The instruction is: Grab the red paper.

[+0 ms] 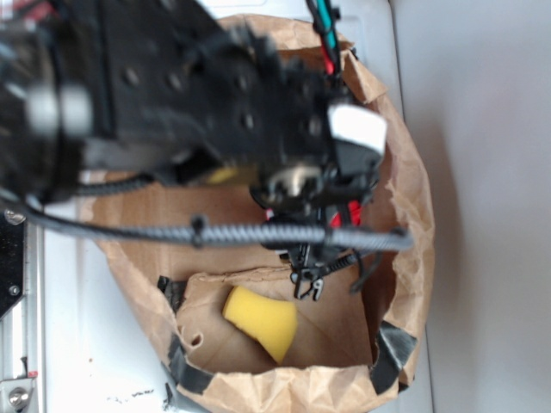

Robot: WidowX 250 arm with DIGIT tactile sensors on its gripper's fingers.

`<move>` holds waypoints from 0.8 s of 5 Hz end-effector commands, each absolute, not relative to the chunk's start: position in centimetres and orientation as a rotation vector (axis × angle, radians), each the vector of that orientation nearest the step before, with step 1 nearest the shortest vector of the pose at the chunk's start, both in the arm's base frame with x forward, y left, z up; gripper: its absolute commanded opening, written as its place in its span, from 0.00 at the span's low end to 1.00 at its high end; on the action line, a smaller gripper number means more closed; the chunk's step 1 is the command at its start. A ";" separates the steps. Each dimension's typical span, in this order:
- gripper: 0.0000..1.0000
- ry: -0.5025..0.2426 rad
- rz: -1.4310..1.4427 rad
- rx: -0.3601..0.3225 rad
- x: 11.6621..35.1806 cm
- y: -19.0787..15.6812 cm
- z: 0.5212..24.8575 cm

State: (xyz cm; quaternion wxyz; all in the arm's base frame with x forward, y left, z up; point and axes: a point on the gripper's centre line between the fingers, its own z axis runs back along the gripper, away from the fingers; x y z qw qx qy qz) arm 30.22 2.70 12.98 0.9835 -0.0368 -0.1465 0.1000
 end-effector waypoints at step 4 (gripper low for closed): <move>0.00 -0.304 0.140 -0.096 26.5 4.0 21.3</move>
